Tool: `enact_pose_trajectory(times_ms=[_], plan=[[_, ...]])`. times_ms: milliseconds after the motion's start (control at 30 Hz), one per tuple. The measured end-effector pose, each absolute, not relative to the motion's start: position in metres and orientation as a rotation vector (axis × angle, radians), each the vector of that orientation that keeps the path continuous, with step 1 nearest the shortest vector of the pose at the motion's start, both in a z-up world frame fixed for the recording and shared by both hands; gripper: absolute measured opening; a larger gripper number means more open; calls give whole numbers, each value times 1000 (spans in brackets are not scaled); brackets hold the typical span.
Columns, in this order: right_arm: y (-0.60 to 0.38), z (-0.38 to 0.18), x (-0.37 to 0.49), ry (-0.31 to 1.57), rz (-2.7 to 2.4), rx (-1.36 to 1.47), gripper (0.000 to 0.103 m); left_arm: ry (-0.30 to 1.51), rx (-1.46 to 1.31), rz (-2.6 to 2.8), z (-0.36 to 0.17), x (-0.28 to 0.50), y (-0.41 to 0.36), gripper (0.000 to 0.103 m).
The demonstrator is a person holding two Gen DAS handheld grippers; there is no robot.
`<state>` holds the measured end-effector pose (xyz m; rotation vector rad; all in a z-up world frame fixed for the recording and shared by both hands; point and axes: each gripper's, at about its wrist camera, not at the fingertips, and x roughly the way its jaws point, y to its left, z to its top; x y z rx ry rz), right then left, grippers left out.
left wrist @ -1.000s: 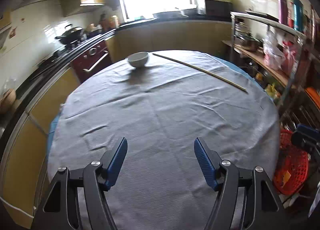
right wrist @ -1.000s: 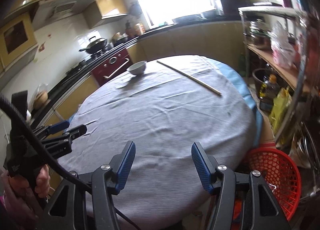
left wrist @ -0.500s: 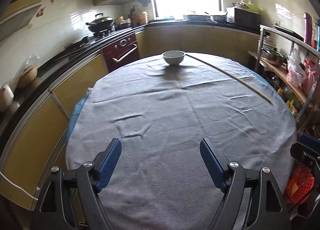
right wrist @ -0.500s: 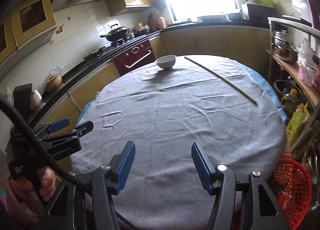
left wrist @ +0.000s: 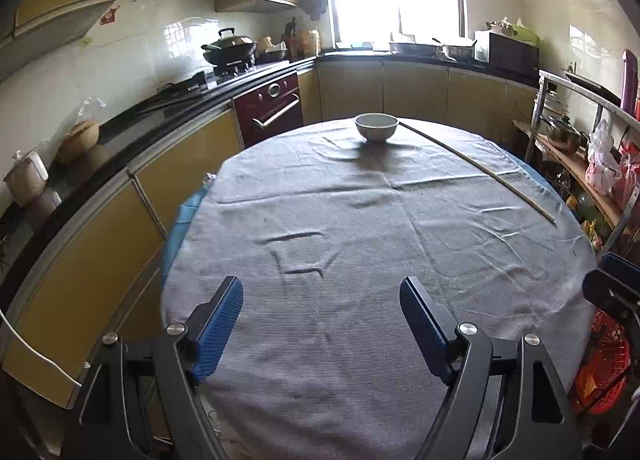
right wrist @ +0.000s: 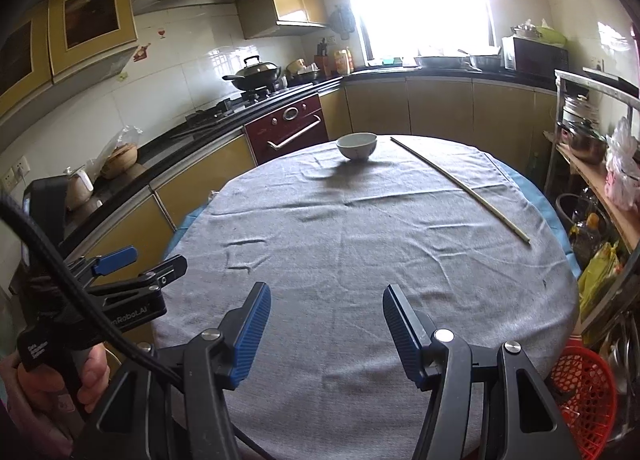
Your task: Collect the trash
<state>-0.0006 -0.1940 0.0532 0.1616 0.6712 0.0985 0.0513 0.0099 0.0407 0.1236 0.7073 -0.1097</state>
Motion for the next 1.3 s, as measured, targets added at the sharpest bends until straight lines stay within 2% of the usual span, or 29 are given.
enact_pose_trajectory(times_ms=[1300], plan=[[-159,82,-70,576,94,144,63,524,127,-36,101,-27,41,81]])
